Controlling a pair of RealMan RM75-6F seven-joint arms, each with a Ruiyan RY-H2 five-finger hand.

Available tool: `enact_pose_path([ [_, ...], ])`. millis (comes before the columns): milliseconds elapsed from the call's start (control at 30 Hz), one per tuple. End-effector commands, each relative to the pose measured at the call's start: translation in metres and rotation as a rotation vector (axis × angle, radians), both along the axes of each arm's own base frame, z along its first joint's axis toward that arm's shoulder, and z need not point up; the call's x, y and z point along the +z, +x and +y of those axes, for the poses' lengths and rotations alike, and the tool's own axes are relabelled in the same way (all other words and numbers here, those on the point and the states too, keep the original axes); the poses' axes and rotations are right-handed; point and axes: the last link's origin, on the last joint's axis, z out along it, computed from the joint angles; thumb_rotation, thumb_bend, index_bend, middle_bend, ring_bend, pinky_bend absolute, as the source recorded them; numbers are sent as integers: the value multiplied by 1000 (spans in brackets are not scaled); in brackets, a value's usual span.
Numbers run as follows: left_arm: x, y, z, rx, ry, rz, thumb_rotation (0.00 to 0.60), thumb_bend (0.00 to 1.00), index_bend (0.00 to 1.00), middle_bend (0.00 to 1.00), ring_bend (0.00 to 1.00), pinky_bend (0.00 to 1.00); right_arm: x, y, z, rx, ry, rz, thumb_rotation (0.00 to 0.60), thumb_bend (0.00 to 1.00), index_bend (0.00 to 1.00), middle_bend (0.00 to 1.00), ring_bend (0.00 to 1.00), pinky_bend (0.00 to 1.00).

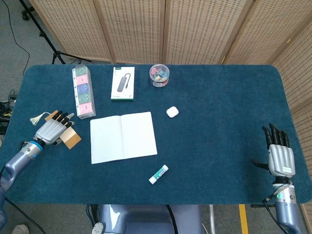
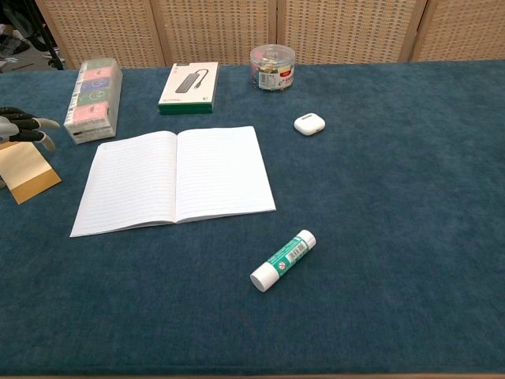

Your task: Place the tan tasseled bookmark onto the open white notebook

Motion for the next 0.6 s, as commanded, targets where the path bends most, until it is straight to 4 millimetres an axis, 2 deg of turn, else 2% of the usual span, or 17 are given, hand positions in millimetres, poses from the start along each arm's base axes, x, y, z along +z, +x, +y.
enact_pose_path([
  [33, -1, 1, 0, 2, -2, -2, 600, 236, 227, 0, 0, 10, 1, 0, 0, -1, -2, -1, 600, 0, 0, 0, 0, 0],
  [167, -1, 0, 1, 4, -6, 1, 600, 248, 250, 0, 0, 10, 2, -1, 0, -2, -6, -4, 600, 0, 0, 0, 0, 0],
  [267, -1, 0, 0, 7, -8, 4, 600, 256, 331, 0, 0, 10, 2, -1, 0, -2, -6, -5, 600, 0, 0, 0, 0, 0],
  [433, -1, -2, -1, 12, -7, 1, 600, 269, 410, 0, 0, 10, 2, -1, 1, -1, -4, -7, 600, 0, 0, 0, 0, 0],
  [600, 1, -2, -3, 9, 5, -15, 600, 295, 434, 0, 0, 10, 2, 0, 1, 4, -2, -8, 600, 0, 0, 0, 0, 0],
])
